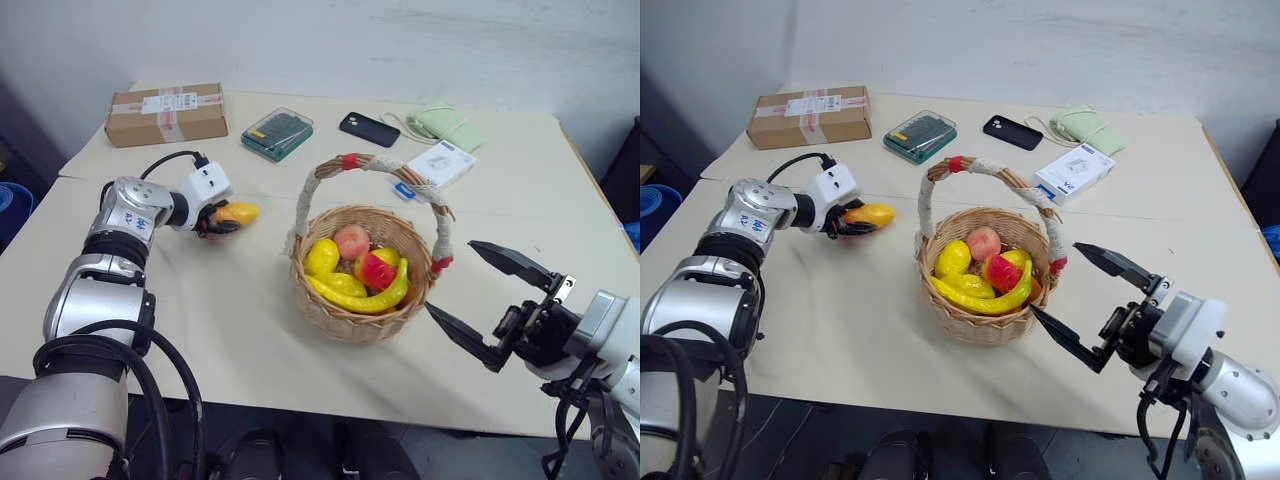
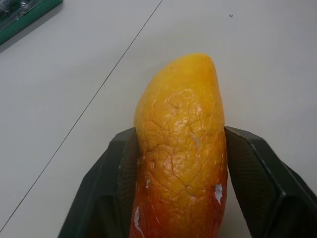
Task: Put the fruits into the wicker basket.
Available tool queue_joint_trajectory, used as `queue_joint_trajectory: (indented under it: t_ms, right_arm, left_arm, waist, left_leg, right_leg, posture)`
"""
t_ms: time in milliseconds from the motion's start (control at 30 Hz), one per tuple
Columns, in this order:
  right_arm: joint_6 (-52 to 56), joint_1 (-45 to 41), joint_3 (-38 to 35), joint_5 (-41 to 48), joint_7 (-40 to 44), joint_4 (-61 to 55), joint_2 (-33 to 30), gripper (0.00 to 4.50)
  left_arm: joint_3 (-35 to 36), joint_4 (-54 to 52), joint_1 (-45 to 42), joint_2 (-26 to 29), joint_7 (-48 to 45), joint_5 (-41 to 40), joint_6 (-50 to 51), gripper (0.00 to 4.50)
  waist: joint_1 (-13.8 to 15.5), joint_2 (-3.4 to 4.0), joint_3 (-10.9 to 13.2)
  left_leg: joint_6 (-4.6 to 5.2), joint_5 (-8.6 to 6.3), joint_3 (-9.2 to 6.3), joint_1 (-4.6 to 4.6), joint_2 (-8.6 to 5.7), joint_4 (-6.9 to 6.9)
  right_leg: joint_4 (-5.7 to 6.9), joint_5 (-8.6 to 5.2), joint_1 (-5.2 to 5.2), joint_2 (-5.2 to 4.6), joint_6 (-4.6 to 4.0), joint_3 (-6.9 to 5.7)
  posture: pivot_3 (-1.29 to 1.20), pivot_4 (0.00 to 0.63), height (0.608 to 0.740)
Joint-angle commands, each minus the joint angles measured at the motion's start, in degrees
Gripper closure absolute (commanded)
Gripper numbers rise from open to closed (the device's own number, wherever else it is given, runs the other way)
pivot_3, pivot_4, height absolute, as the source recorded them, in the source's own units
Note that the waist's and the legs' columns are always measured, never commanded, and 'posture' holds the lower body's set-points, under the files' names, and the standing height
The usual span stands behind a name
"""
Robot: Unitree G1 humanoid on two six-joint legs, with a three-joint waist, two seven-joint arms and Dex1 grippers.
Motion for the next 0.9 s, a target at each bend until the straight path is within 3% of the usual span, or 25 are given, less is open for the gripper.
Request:
queue_joint_trajectory:
  t_ms: [33, 167, 300, 400, 467, 600, 700, 800, 900]
  right_arm:
    - [-2.30, 0.40, -1.03, -0.39, -0.40, -1.82, 0.76, 0.00]
    - [-3.05, 0.38, -1.43, -0.23, 0.01, -1.06, 0.75, 0.00]
    - [-5.01, -1.07, -3.21, -0.05, 0.34, 1.13, 0.54, 0.00]
    - [-5.75, -1.66, -4.15, 0.22, 1.76, 4.32, -0.03, 0.00]
    - [-6.26, -1.96, -4.73, 0.23, 2.70, 6.37, -0.28, 0.00]
    - [-7.20, -3.58, -6.37, -1.21, 4.78, 10.94, -2.26, 0.00]
    - [-6.44, -4.87, -8.40, -0.11, 5.68, 14.43, -3.91, 0.00]
    - [-5.63, -4.09, -9.35, 0.83, 7.17, 15.31, -5.11, 0.00]
    - [-5.06, -2.69, -9.67, 1.30, 6.86, 14.28, -4.97, 0.00]
  left_arm:
    - [1.35, 0.70, 1.78, 1.14, -2.76, -0.31, -3.47, 2.40]
    - [10.09, -2.44, 1.18, 2.68, -20.84, -10.96, -9.33, 2.40]
    - [10.71, -10.79, 0.62, 8.87, -37.47, -16.06, -4.82, 2.40]
    - [-0.71, -35.08, 8.96, 21.09, -41.57, -31.89, 11.54, 2.40]
    - [-0.53, -49.22, 13.02, 24.05, -41.57, -41.15, 19.41, 2.40]
    - [2.71, -71.08, 17.32, 20.46, -37.76, -53.09, 35.83, 2.40]
    - [1.70, -80.77, 19.56, 14.29, -30.73, -55.57, 40.77, 2.40]
    - [0.76, -82.30, 20.09, 8.14, -26.03, -52.90, 41.20, 2.40]
    - [-2.02, -79.47, 19.84, 2.34, -20.84, -44.76, 35.57, 2.40]
  waist:
    - [-0.04, 0.00, 0.00]
    - [-0.03, 0.00, 0.03]
    - [-0.30, -0.12, 0.11]
    - [-1.12, -0.05, 0.14]
    - [-1.32, 0.05, 0.18]
    - [0.82, 0.28, 0.30]
    - [0.97, 0.28, 0.29]
    - [0.86, 0.31, 0.29]
    - [0.41, 0.32, 0.29]
  left_leg:
    - [0.00, 0.00, 0.00, 0.00, 0.00, 0.00]
    - [-0.06, 0.03, 0.03, -0.03, 0.02, 0.00]
    - [-0.07, 0.04, -0.01, -0.12, 0.03, 0.07]
    - [-0.07, 0.04, 0.00, -0.08, 0.05, 0.01]
    - [-0.08, 0.03, -0.01, -0.01, 0.09, -0.13]
    - [0.10, 0.03, -0.41, -0.07, -0.05, 0.22]
    - [0.20, -0.01, -0.39, -0.05, -0.12, 0.34]
    - [0.15, 0.02, -0.38, -0.06, -0.12, 0.37]
    - [0.05, 0.07, -0.39, -0.03, -0.07, 0.31]
  right_leg:
    - [0.01, 0.00, 0.00, 0.00, 0.00, 0.00]
    - [0.02, 0.00, -0.03, 0.02, 0.00, -0.02]
    - [0.01, 0.00, -0.06, 0.05, -0.01, -0.08]
    - [0.01, -0.01, -0.06, 0.07, -0.01, 0.00]
    - [0.01, -0.02, -0.03, 0.02, -0.03, 0.10]
    - [0.04, -0.05, 0.21, -0.10, 0.00, 0.13]
    - [0.03, 0.02, 0.34, -0.06, 0.12, 0.24]
    - [0.05, 0.02, 0.31, 0.04, 0.14, 0.30]
    - [0.06, 0.01, 0.27, 0.21, 0.16, 0.39]
  posture:
    - [0.00, 0.150, 0.740]
    - [0.00, 0.150, 0.740]
    - [0.00, 0.150, 0.740]
    - [0.00, 0.150, 0.740]
    - [0.00, 0.150, 0.740]
    - [0.00, 0.150, 0.740]
    - [0.00, 0.150, 0.740]
    - [0.00, 0.150, 0.740]
    - [0.00, 0.150, 0.740]
